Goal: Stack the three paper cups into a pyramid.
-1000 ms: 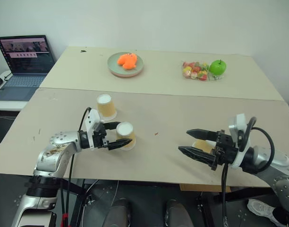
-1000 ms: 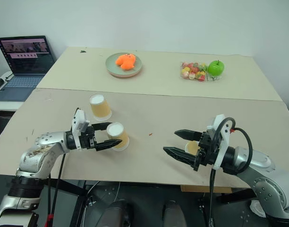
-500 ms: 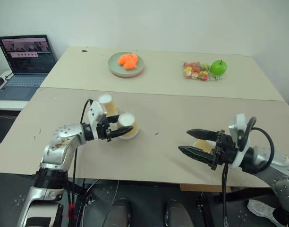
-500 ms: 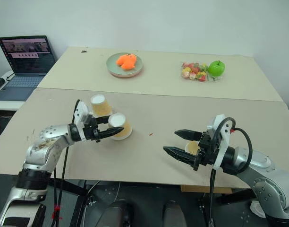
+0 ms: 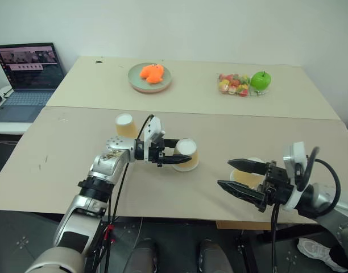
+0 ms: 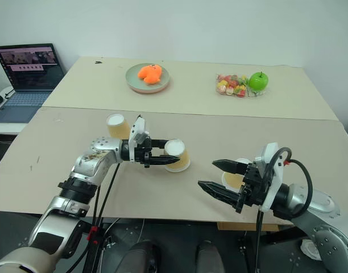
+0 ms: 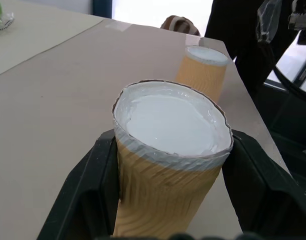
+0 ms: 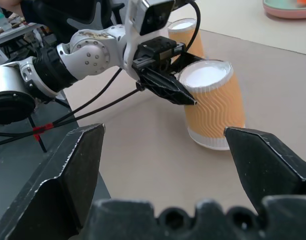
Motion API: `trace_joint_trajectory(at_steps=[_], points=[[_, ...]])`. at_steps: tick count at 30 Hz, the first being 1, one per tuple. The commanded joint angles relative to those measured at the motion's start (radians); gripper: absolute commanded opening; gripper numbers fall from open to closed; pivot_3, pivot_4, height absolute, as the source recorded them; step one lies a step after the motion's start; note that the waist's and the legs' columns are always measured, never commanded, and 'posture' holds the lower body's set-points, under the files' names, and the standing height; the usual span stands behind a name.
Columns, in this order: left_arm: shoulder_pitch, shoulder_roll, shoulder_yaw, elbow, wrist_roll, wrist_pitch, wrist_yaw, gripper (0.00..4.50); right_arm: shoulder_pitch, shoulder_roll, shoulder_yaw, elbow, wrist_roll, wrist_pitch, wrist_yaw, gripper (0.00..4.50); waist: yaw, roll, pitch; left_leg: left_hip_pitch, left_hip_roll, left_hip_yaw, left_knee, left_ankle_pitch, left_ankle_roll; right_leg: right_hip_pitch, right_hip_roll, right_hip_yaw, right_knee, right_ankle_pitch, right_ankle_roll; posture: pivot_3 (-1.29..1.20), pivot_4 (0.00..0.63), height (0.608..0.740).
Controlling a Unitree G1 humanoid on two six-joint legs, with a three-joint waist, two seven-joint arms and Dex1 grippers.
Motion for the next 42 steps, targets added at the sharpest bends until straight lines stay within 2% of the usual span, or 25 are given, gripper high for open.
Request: trace_joint_trajectory(at_steps=[1,12,14,15,17,20,25,29,33,37,42], points=[[-0.07,-0.038,0.005,0.091,0.025,-0.065,-0.021,2.85,0.02,0.003,-0.051,-0.052,0.029,-0.02,-0.03,4.5,0.001,0.0,0.0,0.0,0.0,0.0,0.0,0.0,0.0,0.0,0.0,0.0,0.0,0.0,0.0,0.0,0.15,0.676],[-0.16,-0.139,0.022,0.291,0.08,-0.173,-0.018,2.85,0.046,0.007,-0.075,-0.071,0.046,-0.027,-0.069,4.5,0.0,-0.001,0.0,-0.002,0.0,0.0,0.001,0.0,0.001,-0.001,0.0,-0.001,0.0,0.0,0.0,0.0,0.15,0.676],[-0.172,-0.14,0.028,0.317,0.078,-0.149,-0.028,3.43,0.048,0.006,-0.072,-0.073,0.039,-0.028,-0.072,4.5,0.0,-0.001,0.0,-0.002,0.0,0.0,0.001,0.0,0.001,-0.001,0.0,-0.001,0.0,0.0,0.0,0.0,0.15,0.676],[-0.176,-0.14,0.032,0.327,0.08,-0.153,-0.024,3.57,0.049,0.006,-0.072,-0.074,0.039,-0.029,-0.073,4.5,0.0,-0.001,0.0,-0.002,0.0,0.0,0.001,0.0,0.001,-0.001,0.0,-0.001,0.0,0.0,0.0,0.0,0.15,0.676],[-0.184,-0.142,0.042,0.348,0.097,-0.19,0.014,4.3,0.048,0.008,-0.071,-0.073,0.044,-0.029,-0.076,4.5,0.0,-0.001,0.0,-0.002,0.0,-0.001,0.001,0.0,0.001,-0.001,0.0,-0.001,0.0,0.0,0.0,0.0,0.15,0.676],[-0.184,-0.144,0.075,0.346,0.099,-0.22,0.062,4.41,0.042,0.009,-0.063,-0.068,0.042,-0.029,-0.076,4.5,0.0,-0.001,0.0,-0.002,0.0,-0.001,0.001,0.0,0.001,-0.001,0.0,-0.001,-0.001,0.0,0.0,0.0,0.15,0.676],[-0.118,-0.119,0.147,0.106,0.019,-0.134,0.095,4.41,0.021,0.002,-0.053,-0.053,0.045,-0.025,-0.067,4.5,0.0,-0.001,0.001,-0.004,0.001,-0.001,0.001,0.0,0.001,-0.003,0.0,-0.001,0.0,0.0,0.001,0.0,0.15,0.676],[-0.014,-0.074,0.216,-0.264,-0.119,0.079,0.181,4.41,0.017,-0.007,-0.054,-0.044,0.056,-0.017,-0.054,4.5,-0.004,0.0,0.001,-0.004,0.001,-0.001,0.001,0.0,0.001,-0.003,0.0,0.0,0.0,0.0,0.001,0.0,0.15,0.676],[0.072,-0.023,0.272,-0.535,-0.254,0.283,0.282,4.41,-0.001,-0.016,-0.038,-0.028,0.038,-0.018,-0.041,4.5,-0.003,0.0,0.001,-0.004,0.002,-0.002,0.001,0.0,0.0,-0.003,0.0,0.0,0.001,0.0,0.0,0.0,0.15,0.676],[0.142,0.029,0.316,-0.656,-0.278,0.346,0.378,4.41,-0.054,-0.007,0.005,0.004,-0.047,-0.041,-0.064,4.5,-0.001,0.0,0.001,0.002,0.001,-0.002,0.001,0.0,0.0,0.002,0.0,0.0,0.0,0.0,0.001,0.0,0.15,0.676],[0.218,0.076,0.362,-0.688,-0.259,0.343,0.46,4.41,-0.118,0.018,0.047,0.039,-0.102,-0.061,-0.067,4.5,-0.001,0.0,0.001,0.002,0.0,-0.002,0.0,0.0,0.0,0.001,0.0,0.0,0.0,0.0,0.001,0.0,0.15,0.676]])
